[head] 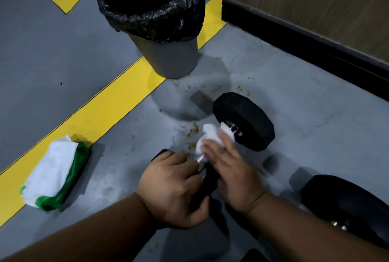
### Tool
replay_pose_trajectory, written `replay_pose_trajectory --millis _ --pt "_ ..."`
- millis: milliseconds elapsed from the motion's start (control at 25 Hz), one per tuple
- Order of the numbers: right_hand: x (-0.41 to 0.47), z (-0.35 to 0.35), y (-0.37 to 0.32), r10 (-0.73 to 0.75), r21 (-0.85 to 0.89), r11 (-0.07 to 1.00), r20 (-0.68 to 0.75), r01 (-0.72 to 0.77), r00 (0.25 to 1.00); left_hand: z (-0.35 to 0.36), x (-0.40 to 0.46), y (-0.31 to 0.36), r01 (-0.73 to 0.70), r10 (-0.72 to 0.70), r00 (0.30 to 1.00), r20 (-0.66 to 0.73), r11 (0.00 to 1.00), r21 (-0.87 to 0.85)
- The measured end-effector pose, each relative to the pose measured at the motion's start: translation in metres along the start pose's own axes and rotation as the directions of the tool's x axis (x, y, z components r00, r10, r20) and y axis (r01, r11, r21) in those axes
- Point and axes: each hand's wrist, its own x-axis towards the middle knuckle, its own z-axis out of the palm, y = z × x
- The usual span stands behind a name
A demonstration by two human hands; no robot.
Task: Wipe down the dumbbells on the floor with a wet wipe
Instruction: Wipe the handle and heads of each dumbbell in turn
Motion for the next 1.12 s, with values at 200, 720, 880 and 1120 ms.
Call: replay_pose_trajectory --millis 200,720,880,1120 --pt "-0.01 -0.008 -0.004 -0.196 0.067 0.98 0.149 0.188 0.969 0.002 -0.002 0.015 -0.007 0.007 1.0 -0.012 1.0 0.001" --pt "-0.018 -0.033 -0.007 -0.168 0.05 0.986 0.17 0.162 0.971 0.014 -0.005 0.051 -0.055 0.058 0.997 -0.042 0.996 0.076" --pt "0.0 -0.045 0.007 0.007 -0.001 1.0 0.03 -0.007 1.0 0.013 -0.002 0.051 -0.046 0.051 0.997 -0.054 0.994 0.097" --pt "-0.015 -0.035 -0.028 -0.065 0.057 0.997 0.176 0.055 0.982 0.018 -0.002 0.051 -0.072 0.08 0.994 -0.075 0.991 0.109"
